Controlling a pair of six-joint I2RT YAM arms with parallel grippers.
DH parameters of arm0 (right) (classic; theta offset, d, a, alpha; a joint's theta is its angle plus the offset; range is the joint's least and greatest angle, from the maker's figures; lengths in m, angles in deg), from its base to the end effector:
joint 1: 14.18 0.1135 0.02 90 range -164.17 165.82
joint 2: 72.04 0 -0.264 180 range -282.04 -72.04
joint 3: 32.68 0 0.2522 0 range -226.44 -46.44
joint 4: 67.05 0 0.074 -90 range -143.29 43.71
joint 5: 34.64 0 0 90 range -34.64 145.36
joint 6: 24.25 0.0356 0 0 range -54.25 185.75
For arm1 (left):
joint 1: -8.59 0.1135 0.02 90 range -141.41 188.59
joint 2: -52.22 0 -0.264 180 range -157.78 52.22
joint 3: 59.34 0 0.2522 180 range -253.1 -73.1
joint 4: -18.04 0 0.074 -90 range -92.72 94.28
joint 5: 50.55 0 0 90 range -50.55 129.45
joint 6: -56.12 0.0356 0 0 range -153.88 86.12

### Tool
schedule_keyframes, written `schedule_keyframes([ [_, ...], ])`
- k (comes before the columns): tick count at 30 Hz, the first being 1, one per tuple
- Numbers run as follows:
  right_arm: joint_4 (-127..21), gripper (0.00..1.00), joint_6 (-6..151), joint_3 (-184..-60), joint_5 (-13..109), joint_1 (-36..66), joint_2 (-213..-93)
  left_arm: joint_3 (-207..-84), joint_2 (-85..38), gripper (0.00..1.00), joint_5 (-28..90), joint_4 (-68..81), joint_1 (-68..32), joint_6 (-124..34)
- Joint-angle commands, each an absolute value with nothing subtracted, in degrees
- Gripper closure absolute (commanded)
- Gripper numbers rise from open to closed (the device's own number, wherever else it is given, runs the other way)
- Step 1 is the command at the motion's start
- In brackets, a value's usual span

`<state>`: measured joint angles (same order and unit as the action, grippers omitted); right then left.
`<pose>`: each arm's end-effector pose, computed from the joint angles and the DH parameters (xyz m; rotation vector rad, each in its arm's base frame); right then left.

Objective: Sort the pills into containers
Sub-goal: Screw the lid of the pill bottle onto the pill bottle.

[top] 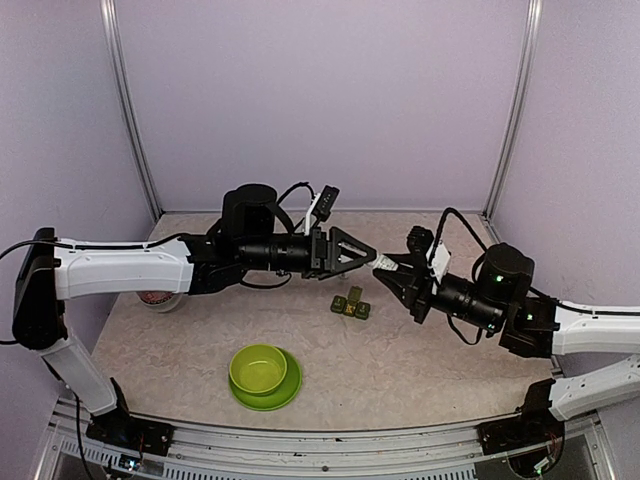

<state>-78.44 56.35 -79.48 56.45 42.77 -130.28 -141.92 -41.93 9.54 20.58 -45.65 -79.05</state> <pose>0.1303 0.1990 0.2879 -0.8668 1.3537 0.6334 0.2134 -0.3266 0.3098 0.6111 1.9523 -1.6432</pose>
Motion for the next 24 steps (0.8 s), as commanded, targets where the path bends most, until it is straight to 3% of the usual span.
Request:
schedule_keyframes([
  [1, -76.30, 1.00, 55.66, -78.89, 57.20, 43.19, -129.63, -143.04, -42.22, 0.42, 6.49, 21.81, -45.11, -78.62],
  [13, -76.71, 1.00, 56.00, -79.00, 56.56, 43.13, -130.09, -143.88, -43.66, 0.50, 4.62, 23.27, -45.29, -79.02],
  [24, -76.93, 1.00, 56.46, -78.87, 55.42, 43.21, -131.04, -142.92, -43.89, 0.68, 3.84, 26.28, -45.21, -78.93],
])
